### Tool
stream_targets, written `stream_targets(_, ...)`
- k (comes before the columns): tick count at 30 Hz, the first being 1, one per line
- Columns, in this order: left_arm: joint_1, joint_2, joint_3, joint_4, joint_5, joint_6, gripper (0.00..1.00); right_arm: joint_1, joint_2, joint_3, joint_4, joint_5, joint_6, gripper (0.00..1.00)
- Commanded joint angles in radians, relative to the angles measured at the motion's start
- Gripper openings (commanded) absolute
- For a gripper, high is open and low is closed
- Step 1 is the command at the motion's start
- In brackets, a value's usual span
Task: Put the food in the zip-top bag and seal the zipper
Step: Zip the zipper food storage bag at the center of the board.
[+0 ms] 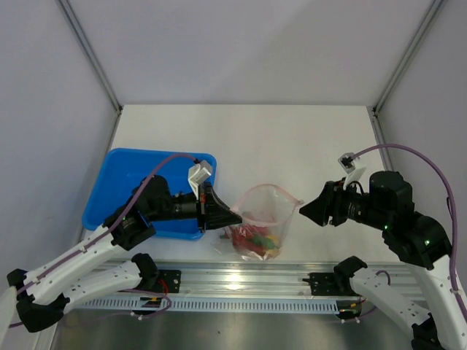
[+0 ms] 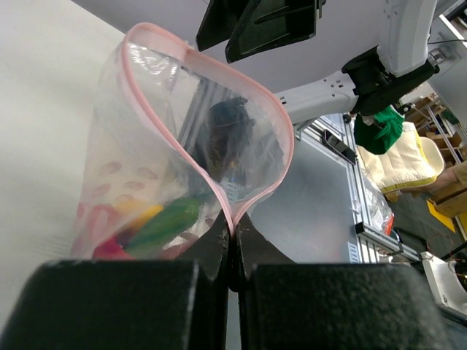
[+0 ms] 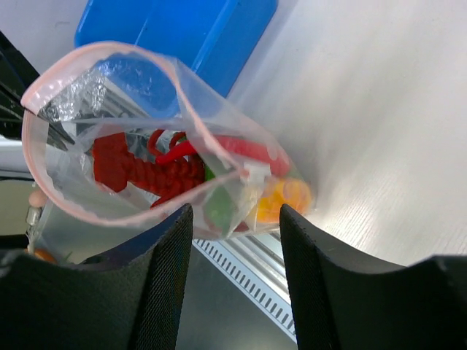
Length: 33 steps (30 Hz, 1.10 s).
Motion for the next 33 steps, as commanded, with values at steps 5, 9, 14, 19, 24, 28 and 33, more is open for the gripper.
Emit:
stream_targets(5, 0.043, -0.057, -0.031, 0.074, 0.107, 0.002, 0.01, -0.003, -0.022, -0.036, 0.073, -0.079, -0.083, 0.57)
stream_targets(9, 0.048, -0.074, -0.062, 0.109, 0.145, -0.005, 0.01, -0.004, -0.068, -0.113, 0.177, -0.080, -0.057, 0.64)
stream_targets(14, 0.054, -0.080, -0.092, 0.129, 0.185, -0.026, 0.01, -0.003, -0.080, -0.226, 0.312, -0.136, -0.007, 0.72)
stream_targets(19, 0.058, -0.083, -0.100, 0.163, 0.207, -0.032, 0.01, -0.004, -0.085, -0.280, 0.361, -0.088, -0.083, 0.70)
stream_targets(24, 0.061, -0.086, -0.108, 0.180, 0.234, -0.035, 0.01, -0.010, -0.069, -0.270, 0.377, -0.105, -0.148, 0.67)
stream_targets(28, 0.069, -0.079, -0.114, 0.189, 0.274, -0.038, 0.01, -0.011, -0.054, -0.219, 0.368, -0.233, -0.215, 0.64)
stream_targets(33, 0.084, -0.088, -0.118, 0.195, 0.336, -0.051, 0.01, -0.012, -0.043, -0.164, 0.306, -0.398, -0.266, 0.65)
